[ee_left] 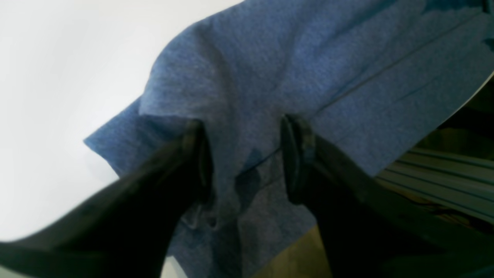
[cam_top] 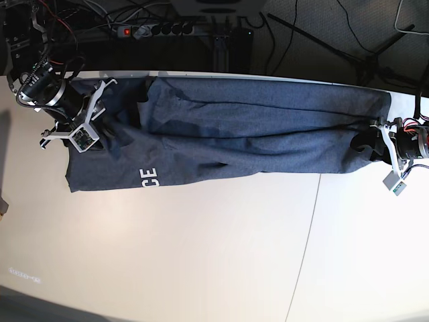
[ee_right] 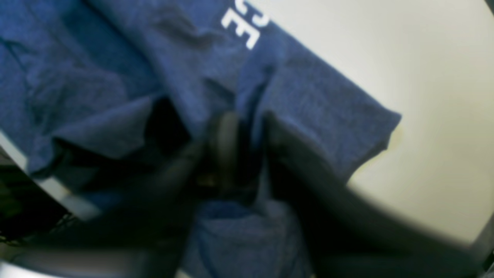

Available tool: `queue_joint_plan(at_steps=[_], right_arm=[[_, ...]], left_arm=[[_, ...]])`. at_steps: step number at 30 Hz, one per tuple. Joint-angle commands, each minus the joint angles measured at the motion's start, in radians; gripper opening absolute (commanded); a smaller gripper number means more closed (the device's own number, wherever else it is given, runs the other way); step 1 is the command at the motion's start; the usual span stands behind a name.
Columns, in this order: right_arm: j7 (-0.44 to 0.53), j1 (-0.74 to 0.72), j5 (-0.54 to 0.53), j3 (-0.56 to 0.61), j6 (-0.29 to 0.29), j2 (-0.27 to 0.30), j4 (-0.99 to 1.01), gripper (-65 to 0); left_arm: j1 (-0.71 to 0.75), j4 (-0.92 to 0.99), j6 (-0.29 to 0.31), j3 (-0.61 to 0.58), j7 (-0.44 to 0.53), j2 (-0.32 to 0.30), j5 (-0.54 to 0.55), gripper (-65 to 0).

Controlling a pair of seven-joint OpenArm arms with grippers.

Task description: Fold the T-shirt properly

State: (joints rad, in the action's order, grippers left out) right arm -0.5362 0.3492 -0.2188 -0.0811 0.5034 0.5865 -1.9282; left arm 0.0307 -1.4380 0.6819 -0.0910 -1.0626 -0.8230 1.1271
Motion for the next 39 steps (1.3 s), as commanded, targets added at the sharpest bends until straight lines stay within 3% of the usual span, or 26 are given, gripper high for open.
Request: queue_joint_plan(at_steps=[1,3,7,14,16,18,19,21,24,31,36,39], right_arm=[[0.019,-0.008,-0.023,-0.012,0.076,0.014,-0.011,-33.0],[0.019,-0.008,-0.063,-0.012,0.071,0.014,-0.011,-26.7],[0.020,-0.038,-0.162,-0.013,0.069,0.006,-0.013,-26.8],[0.020,-0.090,-0.175,-0.017,0.069,-0.045,-0.012,-27.3],[0.021,-0.092,-0.179,-0.017,0.069,-0.067,-0.012,-37.7],[0.019,-0.091,-0.174,-0.017,0.070,-0.097,-0.011,-58.7],[0.019,-0.091,-0.162,-0.017,0.070,-0.111,-0.010,-65.0],[0.020,-0.091,-0.122,-0.017,0.070,-0.139,-0.009,-65.0],[0.020,-0.091,-0.094,-0.017,0.070,-0.175,0.004,-65.0],[0.062,-0.120,-0.097,-0.014,0.072,-0.224,0.166,-65.0],[0.061,-0.194,-0.102,-0.009,0.073,-0.224,0.304,-65.0],[0.062,-0.231,-0.103,-0.009,0.073,-0.224,0.384,-65.0]], left_arm=[[-0.015,-0.012,0.016,0.013,0.011,-0.025,0.006,-34.0],[-0.017,-0.012,0.016,0.016,0.016,-0.025,-0.013,-34.0],[-0.016,-0.012,0.016,0.092,0.043,-0.024,-0.018,-34.1],[-0.013,-0.012,0.016,0.336,0.030,-0.022,0.076,-34.4],[-0.008,-0.012,0.016,0.369,0.008,-0.022,0.135,-38.4],[0.013,-0.012,0.016,0.378,0.003,-0.022,0.166,-49.4],[0.028,-0.012,0.016,0.378,0.003,-0.022,0.180,-56.5],[0.065,-0.012,0.016,0.378,0.003,-0.016,0.221,-65.0],[0.101,-0.013,0.016,0.378,0.006,0.011,0.277,-65.0],[0.103,-0.013,0.016,0.378,0.008,0.129,0.272,-65.0],[0.113,-0.013,0.016,0.377,0.030,0.206,0.204,-65.0],[0.137,-0.013,0.016,0.377,0.105,0.229,0.124,-65.0]])
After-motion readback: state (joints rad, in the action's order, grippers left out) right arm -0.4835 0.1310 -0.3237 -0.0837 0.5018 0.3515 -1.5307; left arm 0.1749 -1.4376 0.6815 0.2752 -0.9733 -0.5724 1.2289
